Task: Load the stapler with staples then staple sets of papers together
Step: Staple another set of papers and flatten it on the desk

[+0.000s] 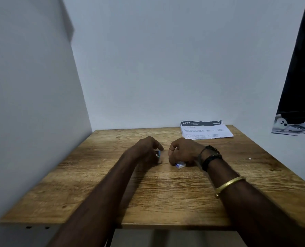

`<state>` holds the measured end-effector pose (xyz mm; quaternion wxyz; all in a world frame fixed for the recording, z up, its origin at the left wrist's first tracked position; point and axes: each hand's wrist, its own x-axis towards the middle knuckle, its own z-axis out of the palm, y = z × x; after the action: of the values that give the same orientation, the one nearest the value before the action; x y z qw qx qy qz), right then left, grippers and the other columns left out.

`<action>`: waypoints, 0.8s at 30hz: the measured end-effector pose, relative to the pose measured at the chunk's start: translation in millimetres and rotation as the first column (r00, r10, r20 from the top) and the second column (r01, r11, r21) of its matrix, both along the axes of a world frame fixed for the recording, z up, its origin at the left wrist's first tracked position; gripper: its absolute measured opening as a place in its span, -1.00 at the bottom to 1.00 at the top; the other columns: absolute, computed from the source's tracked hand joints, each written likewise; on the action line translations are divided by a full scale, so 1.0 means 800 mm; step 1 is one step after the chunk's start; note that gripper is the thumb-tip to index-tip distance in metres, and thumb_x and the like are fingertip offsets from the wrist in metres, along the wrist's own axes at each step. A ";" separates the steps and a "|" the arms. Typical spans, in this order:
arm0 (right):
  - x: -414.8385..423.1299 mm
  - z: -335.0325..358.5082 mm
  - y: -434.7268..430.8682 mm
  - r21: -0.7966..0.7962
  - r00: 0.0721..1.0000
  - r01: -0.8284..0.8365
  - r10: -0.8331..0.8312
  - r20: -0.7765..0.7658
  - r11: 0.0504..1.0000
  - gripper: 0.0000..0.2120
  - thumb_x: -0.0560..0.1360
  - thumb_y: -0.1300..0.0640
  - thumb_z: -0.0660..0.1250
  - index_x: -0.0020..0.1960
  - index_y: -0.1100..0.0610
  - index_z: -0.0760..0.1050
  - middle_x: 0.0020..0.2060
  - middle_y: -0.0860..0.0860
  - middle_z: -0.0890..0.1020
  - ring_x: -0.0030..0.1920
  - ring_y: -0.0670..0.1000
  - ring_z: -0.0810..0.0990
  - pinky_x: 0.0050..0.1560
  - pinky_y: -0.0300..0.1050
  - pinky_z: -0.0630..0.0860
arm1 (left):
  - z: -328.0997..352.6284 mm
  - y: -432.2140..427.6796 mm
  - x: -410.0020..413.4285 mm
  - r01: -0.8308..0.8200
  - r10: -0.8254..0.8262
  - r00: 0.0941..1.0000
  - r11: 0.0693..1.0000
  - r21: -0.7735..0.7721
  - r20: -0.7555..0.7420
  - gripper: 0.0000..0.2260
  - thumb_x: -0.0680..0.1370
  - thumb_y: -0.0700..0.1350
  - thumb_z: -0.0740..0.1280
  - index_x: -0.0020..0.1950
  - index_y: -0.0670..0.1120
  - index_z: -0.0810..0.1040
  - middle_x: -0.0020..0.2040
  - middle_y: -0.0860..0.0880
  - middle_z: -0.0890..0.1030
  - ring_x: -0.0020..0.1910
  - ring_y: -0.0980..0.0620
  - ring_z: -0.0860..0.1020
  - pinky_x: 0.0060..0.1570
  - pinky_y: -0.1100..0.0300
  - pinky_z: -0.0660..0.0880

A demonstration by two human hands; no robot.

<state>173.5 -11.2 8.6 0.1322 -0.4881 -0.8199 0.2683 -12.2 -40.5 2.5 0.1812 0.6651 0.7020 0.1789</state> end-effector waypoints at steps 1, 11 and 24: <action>-0.002 0.000 0.000 0.010 1.000 -0.001 0.001 0.002 1.000 -0.79 0.31 0.14 0.58 -0.07 0.07 0.68 -0.12 0.02 0.74 -0.04 0.06 0.70 -0.04 -0.02 0.66 | -0.001 0.000 0.000 -0.005 0.005 1.000 1.000 -0.007 -0.021 -0.53 0.36 -0.22 0.60 0.25 -0.07 0.66 0.22 -0.09 0.66 0.22 -0.08 0.61 0.23 0.04 0.56; -0.022 -0.017 0.020 0.225 0.985 0.153 -0.128 -0.119 0.962 -0.90 0.30 0.16 0.55 -0.20 0.12 0.68 -0.26 -0.02 0.73 -0.18 -0.03 0.68 -0.23 -0.24 0.53 | -0.021 0.015 0.014 -0.295 0.327 0.936 0.930 0.220 -0.128 -0.65 0.38 0.14 0.54 0.08 0.00 0.66 0.09 -0.04 0.69 0.11 -0.09 0.62 0.08 0.04 0.59; -0.036 -0.030 0.040 0.321 0.965 0.243 -0.195 -0.176 0.915 -0.88 0.39 0.05 0.52 -0.17 0.09 0.66 -0.18 0.01 0.72 -0.07 0.05 0.67 -0.14 -0.16 0.52 | -0.035 0.045 0.025 -0.391 0.443 0.889 0.865 0.314 -0.114 -0.65 0.43 0.14 0.44 0.05 -0.08 0.65 0.04 -0.11 0.68 0.08 -0.15 0.64 -0.01 0.03 0.60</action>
<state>144.9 20.9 -15.3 0.3008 -0.5267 -0.7826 0.1401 7.7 -4.4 -25.8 -0.0237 0.5292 0.8103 0.2505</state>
